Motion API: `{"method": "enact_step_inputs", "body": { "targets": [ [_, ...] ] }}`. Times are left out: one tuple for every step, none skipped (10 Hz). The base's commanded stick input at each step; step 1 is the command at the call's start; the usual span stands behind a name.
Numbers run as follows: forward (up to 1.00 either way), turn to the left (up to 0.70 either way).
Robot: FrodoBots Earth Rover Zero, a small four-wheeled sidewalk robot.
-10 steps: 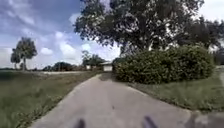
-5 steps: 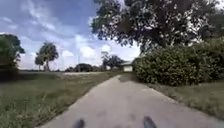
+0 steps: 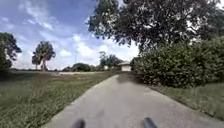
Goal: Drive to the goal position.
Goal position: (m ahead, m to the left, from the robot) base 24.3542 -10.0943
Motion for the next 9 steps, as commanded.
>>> {"method": "enact_step_inputs", "body": {
  "targets": [
    [0.69, 0.03],
    [0.69, 0.03],
    [0.69, 0.03],
    [0.69, 0.03],
    [0.69, 0.03],
    [0.69, 0.03],
    [0.69, 0.03],
    [0.69, 0.03],
    [0.69, 0.03]
  ]
}}
